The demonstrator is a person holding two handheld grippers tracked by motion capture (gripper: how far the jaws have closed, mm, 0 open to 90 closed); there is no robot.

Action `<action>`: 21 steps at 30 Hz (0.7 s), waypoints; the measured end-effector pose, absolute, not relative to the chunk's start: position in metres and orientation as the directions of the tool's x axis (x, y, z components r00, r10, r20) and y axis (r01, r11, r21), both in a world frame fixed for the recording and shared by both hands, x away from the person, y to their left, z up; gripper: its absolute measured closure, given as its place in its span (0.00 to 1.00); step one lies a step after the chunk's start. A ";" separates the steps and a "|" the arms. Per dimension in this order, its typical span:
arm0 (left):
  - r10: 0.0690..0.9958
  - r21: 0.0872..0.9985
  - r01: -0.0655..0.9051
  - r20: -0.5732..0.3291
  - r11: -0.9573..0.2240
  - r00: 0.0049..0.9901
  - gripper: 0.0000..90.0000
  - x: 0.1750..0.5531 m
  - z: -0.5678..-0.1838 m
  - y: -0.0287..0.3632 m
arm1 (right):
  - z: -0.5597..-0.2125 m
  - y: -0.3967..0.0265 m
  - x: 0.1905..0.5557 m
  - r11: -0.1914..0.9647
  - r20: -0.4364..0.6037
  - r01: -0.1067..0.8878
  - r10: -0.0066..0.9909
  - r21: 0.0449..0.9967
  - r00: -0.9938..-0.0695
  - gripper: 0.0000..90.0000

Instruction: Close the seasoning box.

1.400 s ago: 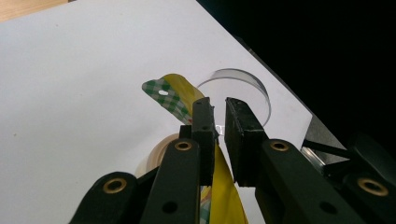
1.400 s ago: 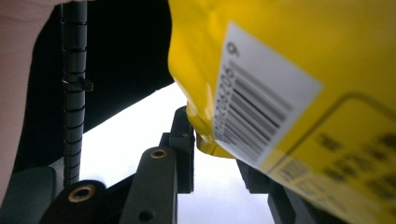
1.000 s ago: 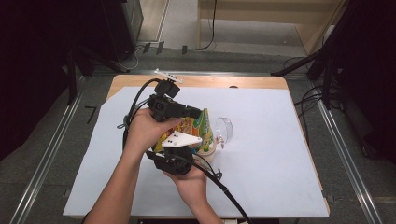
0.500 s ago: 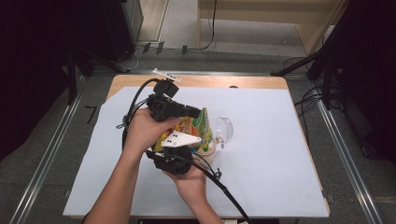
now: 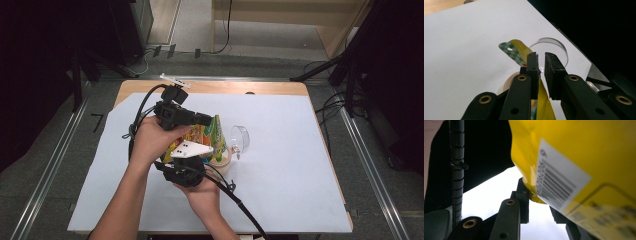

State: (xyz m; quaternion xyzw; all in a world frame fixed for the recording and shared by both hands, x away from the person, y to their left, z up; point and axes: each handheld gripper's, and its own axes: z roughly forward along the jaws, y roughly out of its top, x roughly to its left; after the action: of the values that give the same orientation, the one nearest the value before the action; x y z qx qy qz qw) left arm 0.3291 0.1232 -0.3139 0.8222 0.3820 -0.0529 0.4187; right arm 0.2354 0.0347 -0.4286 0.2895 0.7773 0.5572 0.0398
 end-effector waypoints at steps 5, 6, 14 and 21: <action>0.592 0.649 0.675 -0.404 -0.351 0.697 0.92 0.327 -0.313 0.127 | -0.428 0.037 0.234 0.222 0.253 0.398 0.486 0.890 -0.837 0.82; 0.592 0.650 0.675 -0.405 -0.349 0.697 0.92 0.326 -0.313 0.128 | -0.428 0.038 0.234 0.223 0.252 0.397 0.485 0.891 -0.838 0.82; 0.599 0.649 0.680 -0.407 -0.341 0.689 0.92 0.324 -0.313 0.132 | -0.427 0.041 0.232 0.230 0.251 0.394 0.474 0.890 -0.844 0.82; 0.600 0.647 0.679 -0.404 -0.347 0.691 0.92 0.324 -0.313 0.131 | -0.428 0.040 0.231 0.227 0.251 0.394 0.477 0.891 -0.842 0.82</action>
State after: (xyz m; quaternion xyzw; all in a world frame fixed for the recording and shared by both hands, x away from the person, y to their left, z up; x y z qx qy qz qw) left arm 0.3245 0.1309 -0.3134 0.8192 0.3902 -0.0474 0.4176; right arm 0.2313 0.0404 -0.4275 0.2782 0.7825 0.5558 0.0373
